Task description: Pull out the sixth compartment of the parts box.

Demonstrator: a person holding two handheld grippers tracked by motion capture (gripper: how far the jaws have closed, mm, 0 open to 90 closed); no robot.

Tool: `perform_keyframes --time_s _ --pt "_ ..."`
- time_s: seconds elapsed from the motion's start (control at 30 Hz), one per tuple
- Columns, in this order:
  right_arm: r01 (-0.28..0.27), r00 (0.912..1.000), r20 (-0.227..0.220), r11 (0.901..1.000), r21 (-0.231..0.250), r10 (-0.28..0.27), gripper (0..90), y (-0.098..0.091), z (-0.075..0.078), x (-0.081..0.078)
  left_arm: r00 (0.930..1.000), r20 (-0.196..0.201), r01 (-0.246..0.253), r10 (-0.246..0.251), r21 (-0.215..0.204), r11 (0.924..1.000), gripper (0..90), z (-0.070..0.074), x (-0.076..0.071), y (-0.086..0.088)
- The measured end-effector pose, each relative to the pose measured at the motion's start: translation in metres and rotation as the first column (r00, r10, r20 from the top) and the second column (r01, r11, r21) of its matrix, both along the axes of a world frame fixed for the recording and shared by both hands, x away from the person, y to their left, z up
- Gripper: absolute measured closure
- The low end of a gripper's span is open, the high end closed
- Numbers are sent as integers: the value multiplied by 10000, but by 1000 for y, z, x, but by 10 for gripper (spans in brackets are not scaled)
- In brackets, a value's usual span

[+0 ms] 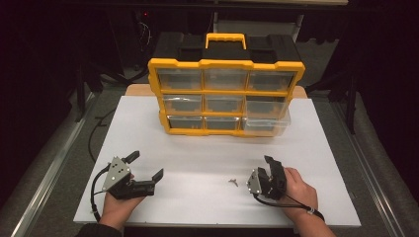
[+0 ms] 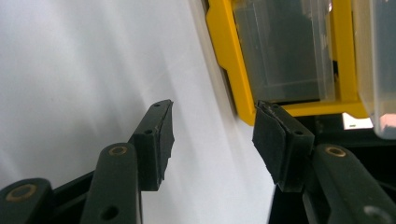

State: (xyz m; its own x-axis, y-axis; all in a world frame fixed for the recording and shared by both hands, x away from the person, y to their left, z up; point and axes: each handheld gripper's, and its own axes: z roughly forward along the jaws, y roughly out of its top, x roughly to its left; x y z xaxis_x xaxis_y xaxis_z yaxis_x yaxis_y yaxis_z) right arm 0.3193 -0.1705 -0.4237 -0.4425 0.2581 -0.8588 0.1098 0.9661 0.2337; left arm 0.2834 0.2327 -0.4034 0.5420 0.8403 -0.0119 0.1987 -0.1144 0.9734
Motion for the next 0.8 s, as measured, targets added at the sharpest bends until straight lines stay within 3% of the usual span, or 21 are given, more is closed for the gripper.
perform_keyframes --time_s 0.07,0.23,0.4,0.47,0.53,0.57,0.6,0.67,0.7,0.73,0.8 --pt "188 9996 -201 9985 511 -178 489 -1 1 0 10000 -4 16 -16 0 10000 21 0 0 0" --pt "191 9993 -343 9927 1190 -151 476 -7 4 2 10000 -20 63 -63 32 10000 21 0 0 0" --pt "476 9966 -759 9719 2303 -308 464 -16 6 4 10000 -15 60 -60 32 10000 21 0 0 -1" --pt "644 9948 -939 9572 2821 -392 459 -20 6 5 10000 -17 71 -71 45 10000 21 0 0 -1" --pt "891 9907 -1287 9286 3602 -451 456 -23 7 5 10000 -25 77 -76 65 9999 21 0 0 -1" --pt "889 9903 -1317 9280 3618 -435 455 -25 8 6 10000 -24 76 -76 80 9999 21 0 0 -1" --pt "1012 9881 -1467 9130 3951 -461 453 -26 7 6 10000 -13 71 -71 84 9999 21 0 0 -1" --pt "1056 9859 -1622 9037 4149 -407 448 -28 7 8 10000 -12 71 -71 90 9999 21 0 0 -2" --pt "1306 9816 -1842 8827 4513 -511 446 -28 5 8 10000 -5 71 -71 88 9999 21 0 0 -2" --pt "1204 9830 -1783 8883 4433 -443 445 -30 6 9 10000 1 70 -70 79 9999 21 0 0 -2" --pt "1307 9804 -1924 8716 4725 -427 443 -30 6 10 10000 -2 68 -68 78 9999 21 0 0 -2"
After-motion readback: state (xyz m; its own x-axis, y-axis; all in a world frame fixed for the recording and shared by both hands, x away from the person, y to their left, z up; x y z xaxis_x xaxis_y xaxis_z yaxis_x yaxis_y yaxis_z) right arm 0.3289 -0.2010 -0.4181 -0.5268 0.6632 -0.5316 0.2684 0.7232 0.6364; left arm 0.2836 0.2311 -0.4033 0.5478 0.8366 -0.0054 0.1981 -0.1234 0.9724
